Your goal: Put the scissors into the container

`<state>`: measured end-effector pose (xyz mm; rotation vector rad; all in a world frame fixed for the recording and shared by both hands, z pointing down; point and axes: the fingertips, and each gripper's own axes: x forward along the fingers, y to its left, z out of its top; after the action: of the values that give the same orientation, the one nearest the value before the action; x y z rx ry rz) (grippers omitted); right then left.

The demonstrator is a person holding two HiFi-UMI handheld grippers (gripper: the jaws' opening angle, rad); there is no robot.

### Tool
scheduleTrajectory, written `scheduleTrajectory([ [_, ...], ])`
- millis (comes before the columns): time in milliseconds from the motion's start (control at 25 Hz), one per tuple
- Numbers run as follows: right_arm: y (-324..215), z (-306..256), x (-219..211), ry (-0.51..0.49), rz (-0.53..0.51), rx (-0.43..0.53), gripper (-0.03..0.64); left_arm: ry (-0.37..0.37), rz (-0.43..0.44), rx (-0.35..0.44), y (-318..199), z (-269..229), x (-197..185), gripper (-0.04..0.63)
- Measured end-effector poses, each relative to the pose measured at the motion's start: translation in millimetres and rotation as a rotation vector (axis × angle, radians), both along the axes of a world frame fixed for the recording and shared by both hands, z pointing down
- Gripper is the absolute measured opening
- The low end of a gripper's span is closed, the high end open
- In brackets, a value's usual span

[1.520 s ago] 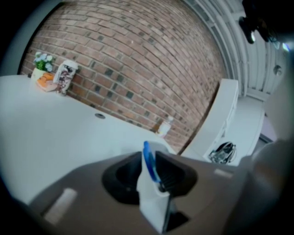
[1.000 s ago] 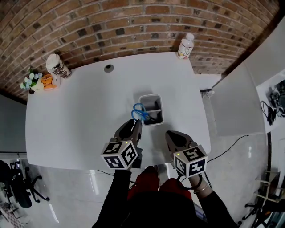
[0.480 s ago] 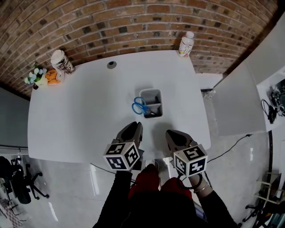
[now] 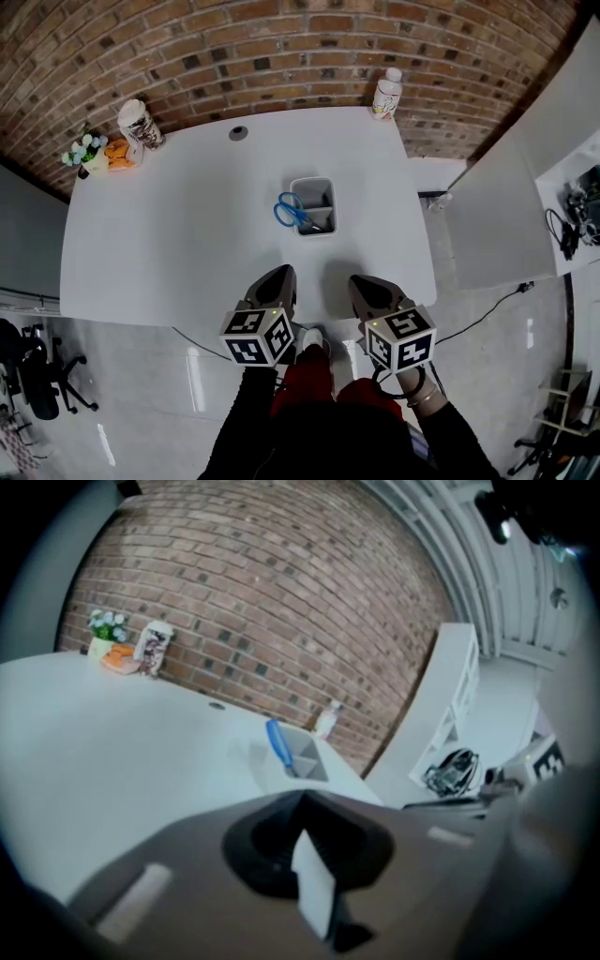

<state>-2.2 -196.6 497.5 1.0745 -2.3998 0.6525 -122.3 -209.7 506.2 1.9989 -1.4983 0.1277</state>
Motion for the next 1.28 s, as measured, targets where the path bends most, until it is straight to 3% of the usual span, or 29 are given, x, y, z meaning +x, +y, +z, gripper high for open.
scheduleTrajectory([
  [800,47.2,-25.7,30.9,-0.056,-0.061,0.072,0.008,-0.126,-0.039,0.067,69.7,-36.4,27.1,0.003],
  [1280,66.3,-50.5,52.7,-0.081,-0.097,0.137,0.008,-0.145,-0.081,0.112,106.8,-64.0,38.5,0.003],
])
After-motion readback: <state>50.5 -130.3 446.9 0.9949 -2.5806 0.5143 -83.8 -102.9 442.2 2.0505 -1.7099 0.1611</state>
